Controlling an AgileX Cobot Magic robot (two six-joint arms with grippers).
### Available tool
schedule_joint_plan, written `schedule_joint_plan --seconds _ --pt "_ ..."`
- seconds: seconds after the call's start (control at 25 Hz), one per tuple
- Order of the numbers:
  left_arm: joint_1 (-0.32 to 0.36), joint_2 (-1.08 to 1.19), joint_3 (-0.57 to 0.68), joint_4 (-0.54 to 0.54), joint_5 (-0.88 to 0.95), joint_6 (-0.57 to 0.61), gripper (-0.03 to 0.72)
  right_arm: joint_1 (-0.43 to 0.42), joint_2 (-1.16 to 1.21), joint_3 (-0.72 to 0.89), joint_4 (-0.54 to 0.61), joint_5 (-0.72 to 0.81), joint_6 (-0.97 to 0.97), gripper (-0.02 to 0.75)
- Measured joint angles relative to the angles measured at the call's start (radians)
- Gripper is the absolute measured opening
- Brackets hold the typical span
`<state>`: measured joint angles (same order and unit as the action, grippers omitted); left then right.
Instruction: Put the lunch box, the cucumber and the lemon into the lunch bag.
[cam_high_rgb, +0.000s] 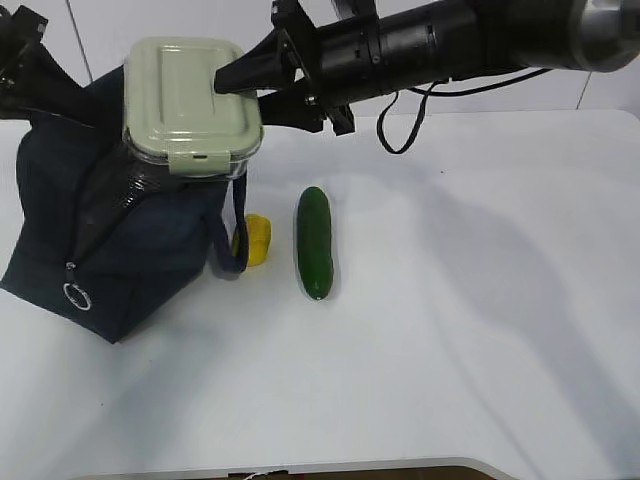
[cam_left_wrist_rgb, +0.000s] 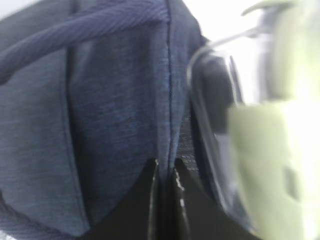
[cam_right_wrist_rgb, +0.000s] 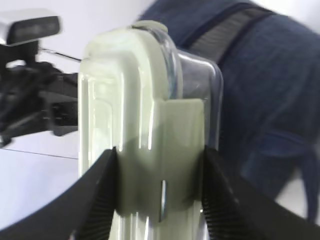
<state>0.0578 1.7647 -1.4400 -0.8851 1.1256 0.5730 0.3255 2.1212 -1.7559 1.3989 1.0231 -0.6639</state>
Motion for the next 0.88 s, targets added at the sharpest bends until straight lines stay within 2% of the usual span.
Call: schedule_joint_plan --seconds 0.4,0.88 --pt "0.000 0.000 0.000 -0.032 0.034 -0.002 -0.010 0.038 0.002 0.000 -0.133 -0.105 -0.002 0.374" --pt "0.000 0.000 0.000 -0.069 0.074 -0.004 -0.010 0.147 0.082 0.000 -0.141 -0.178 -0.006 0.374"
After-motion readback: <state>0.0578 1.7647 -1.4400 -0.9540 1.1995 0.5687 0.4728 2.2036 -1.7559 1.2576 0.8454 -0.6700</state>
